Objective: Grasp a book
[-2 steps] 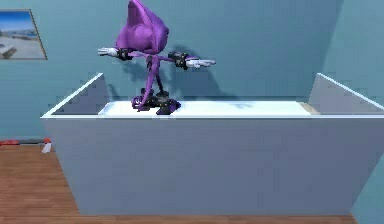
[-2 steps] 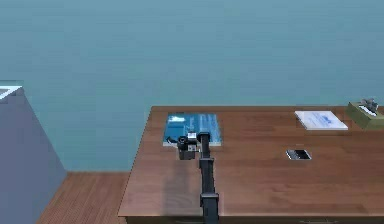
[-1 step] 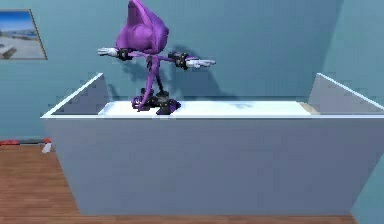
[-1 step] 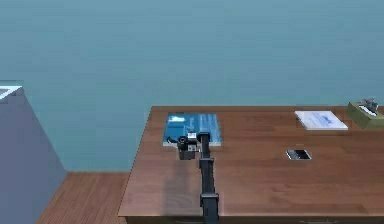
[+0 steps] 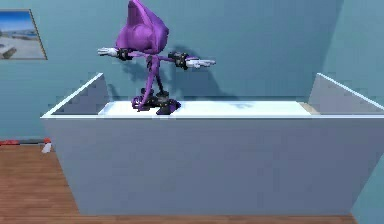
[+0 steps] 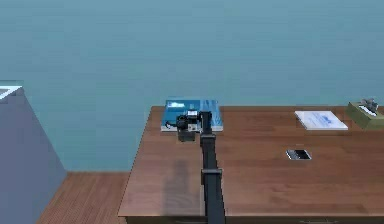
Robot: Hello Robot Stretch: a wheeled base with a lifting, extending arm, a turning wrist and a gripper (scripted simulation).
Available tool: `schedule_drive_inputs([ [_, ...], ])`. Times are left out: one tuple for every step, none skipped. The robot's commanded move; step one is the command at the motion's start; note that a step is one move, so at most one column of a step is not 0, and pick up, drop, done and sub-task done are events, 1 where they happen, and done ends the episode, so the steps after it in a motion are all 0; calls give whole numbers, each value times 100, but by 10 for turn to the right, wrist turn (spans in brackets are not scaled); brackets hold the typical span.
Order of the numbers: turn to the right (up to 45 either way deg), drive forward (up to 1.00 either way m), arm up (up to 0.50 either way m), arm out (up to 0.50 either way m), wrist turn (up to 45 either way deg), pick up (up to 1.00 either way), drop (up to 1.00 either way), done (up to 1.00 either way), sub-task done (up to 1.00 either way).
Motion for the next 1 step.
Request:
schedule_drive_inputs([
  [0,0,0,0,0,0,0,100,0],
])
